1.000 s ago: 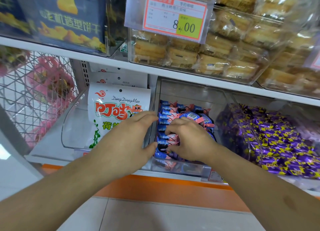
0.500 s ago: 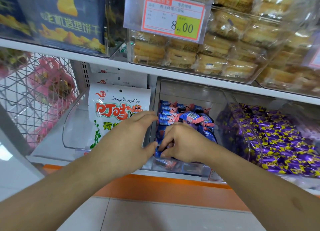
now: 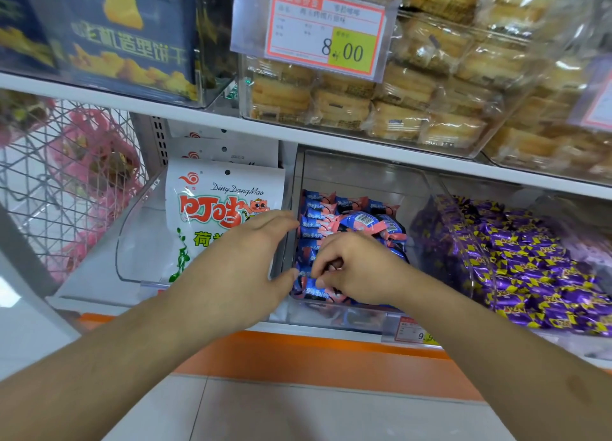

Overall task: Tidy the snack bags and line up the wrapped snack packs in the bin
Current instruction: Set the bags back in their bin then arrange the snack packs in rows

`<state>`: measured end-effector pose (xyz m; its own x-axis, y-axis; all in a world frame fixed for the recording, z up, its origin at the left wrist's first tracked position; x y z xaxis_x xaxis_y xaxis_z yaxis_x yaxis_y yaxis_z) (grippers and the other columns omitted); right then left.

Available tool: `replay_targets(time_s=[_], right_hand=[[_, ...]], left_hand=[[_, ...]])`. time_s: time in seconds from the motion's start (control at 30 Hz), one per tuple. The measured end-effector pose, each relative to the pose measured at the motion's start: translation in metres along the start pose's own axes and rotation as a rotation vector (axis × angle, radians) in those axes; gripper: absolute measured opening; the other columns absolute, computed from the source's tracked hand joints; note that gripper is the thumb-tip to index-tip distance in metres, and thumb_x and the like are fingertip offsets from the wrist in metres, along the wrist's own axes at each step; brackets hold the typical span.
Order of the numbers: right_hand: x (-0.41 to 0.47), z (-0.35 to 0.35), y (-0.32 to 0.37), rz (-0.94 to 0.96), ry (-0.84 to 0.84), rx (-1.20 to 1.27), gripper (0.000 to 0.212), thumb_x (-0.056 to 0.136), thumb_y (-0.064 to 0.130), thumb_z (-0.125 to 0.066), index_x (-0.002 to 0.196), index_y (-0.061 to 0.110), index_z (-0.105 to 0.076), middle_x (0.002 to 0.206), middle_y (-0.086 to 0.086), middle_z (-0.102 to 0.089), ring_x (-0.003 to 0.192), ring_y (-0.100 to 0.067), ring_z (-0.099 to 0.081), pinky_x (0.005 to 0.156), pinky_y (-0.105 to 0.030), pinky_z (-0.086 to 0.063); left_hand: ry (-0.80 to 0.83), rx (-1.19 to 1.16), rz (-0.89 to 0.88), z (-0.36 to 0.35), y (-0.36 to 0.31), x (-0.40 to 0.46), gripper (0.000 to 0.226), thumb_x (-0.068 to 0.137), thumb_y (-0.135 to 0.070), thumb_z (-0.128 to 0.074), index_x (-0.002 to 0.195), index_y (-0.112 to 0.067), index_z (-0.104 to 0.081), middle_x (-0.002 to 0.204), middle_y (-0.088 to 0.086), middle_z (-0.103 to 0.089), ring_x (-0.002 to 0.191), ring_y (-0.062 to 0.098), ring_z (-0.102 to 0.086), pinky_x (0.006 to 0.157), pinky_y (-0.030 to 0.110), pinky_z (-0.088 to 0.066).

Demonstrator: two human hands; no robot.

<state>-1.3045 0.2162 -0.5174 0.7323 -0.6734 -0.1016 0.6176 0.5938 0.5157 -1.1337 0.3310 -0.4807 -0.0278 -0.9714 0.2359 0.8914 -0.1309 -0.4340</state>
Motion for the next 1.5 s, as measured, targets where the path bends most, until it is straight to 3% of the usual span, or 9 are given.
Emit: replay_targets(time_s=[0.1,0.23,0.4,0.53,0.6,0.7,1.1,1.3,1.5], right_hand=[[0.002,-0.005,0.003,0.039,-0.014,-0.096,0.007,0.086,0.022,-0.083,0.089,0.028,-0.082,0.089,0.012,-0.064,0.083,-0.004,-0.059,0.077,-0.027,-0.051],[0.0,0.014,-0.004,-0.047,-0.097,-0.081,0.022,0.089,0.026,-0.08,0.111,0.028,-0.076,0.099,0.012,-0.067,0.089,-0.004,-0.062,0.085,-0.029,-0.056],[-0.001,0.018,-0.011,-0.196,-0.021,-0.418,0.051,0.088,0.048,-0.076,0.135,0.032,-0.064,0.124,0.003,-0.069,0.114,-0.022,-0.063,0.094,-0.041,-0.057],[0.002,0.014,-0.008,-0.15,-0.059,-0.272,0.03,0.089,0.024,-0.08,0.118,0.033,-0.075,0.104,0.013,-0.075,0.095,-0.009,-0.068,0.086,-0.039,-0.061],[0.003,0.007,-0.006,-0.139,-0.061,-0.254,0.03,0.092,0.016,-0.077,0.118,0.031,-0.077,0.108,0.011,-0.076,0.094,-0.008,-0.067,0.087,-0.036,-0.061],[0.006,-0.002,-0.005,-0.102,-0.105,-0.226,0.031,0.091,0.013,-0.077,0.118,0.029,-0.078,0.11,0.008,-0.077,0.094,-0.009,-0.066,0.09,-0.035,-0.059],[-0.013,0.043,-0.026,-0.151,-0.226,-0.097,0.028,0.095,0.006,-0.071,0.113,0.026,-0.077,0.105,0.011,-0.073,0.099,-0.002,-0.066,0.081,-0.005,-0.048],[-0.027,0.044,-0.035,-0.318,0.066,-0.258,0.039,0.088,0.045,-0.079,0.124,0.035,-0.07,0.116,0.012,-0.068,0.108,-0.01,-0.064,0.097,-0.029,-0.052],[-0.026,0.039,-0.032,-0.273,-0.071,-0.246,0.047,0.085,0.052,-0.078,0.129,0.036,-0.069,0.114,0.011,-0.071,0.103,-0.009,-0.067,0.096,-0.035,-0.057]], left_hand=[[-0.003,-0.001,0.004,0.0,-0.001,0.0,0.068,0.095,-0.038,-0.068,0.156,-0.036,-0.038,0.164,-0.022,-0.033,0.144,0.002,-0.04,0.107,0.01,-0.022],[0.005,-0.005,0.003,0.0,-0.001,0.0,0.069,0.096,-0.039,-0.067,0.157,-0.036,-0.036,0.164,-0.022,-0.032,0.145,0.002,-0.039,0.108,0.01,-0.019],[-0.006,-0.007,0.002,0.001,-0.001,0.0,0.068,0.096,-0.038,-0.067,0.156,-0.037,-0.036,0.163,-0.023,-0.034,0.143,-0.001,-0.038,0.105,0.006,-0.017],[0.0,-0.015,0.001,0.002,-0.002,0.0,0.068,0.096,-0.038,-0.067,0.156,-0.037,-0.036,0.163,-0.024,-0.034,0.142,-0.001,-0.038,0.105,0.006,-0.017],[-0.001,-0.012,0.001,0.002,-0.002,-0.001,0.068,0.096,-0.038,-0.067,0.156,-0.037,-0.036,0.163,-0.024,-0.033,0.143,-0.001,-0.038,0.104,0.005,-0.016],[-0.002,-0.009,0.0,0.002,-0.002,-0.001,0.068,0.096,-0.037,-0.067,0.156,-0.037,-0.036,0.163,-0.024,-0.033,0.143,-0.001,-0.038,0.105,0.005,-0.016],[0.001,-0.014,-0.002,0.001,0.0,0.001,0.069,0.096,-0.037,-0.067,0.157,-0.035,-0.036,0.164,-0.022,-0.033,0.146,0.0,-0.035,0.106,0.006,-0.015],[-0.005,-0.013,-0.001,0.001,-0.001,0.001,0.07,0.095,-0.036,-0.068,0.157,-0.034,-0.036,0.164,-0.021,-0.034,0.146,0.002,-0.037,0.107,0.008,-0.018],[-0.006,-0.014,0.0,0.0,-0.001,0.001,0.07,0.095,-0.036,-0.068,0.157,-0.033,-0.036,0.163,-0.022,-0.033,0.145,0.001,-0.038,0.108,0.01,-0.021]])
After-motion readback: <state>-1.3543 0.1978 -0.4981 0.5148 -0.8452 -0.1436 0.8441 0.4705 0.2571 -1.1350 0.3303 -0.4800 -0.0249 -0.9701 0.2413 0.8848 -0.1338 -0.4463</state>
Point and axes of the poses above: each hand's wrist, its own x-axis towards the middle knuckle, its own z-axis out of the back of the hand, y = z × x, the point moved 3 cm from there along x, towards the middle knuckle
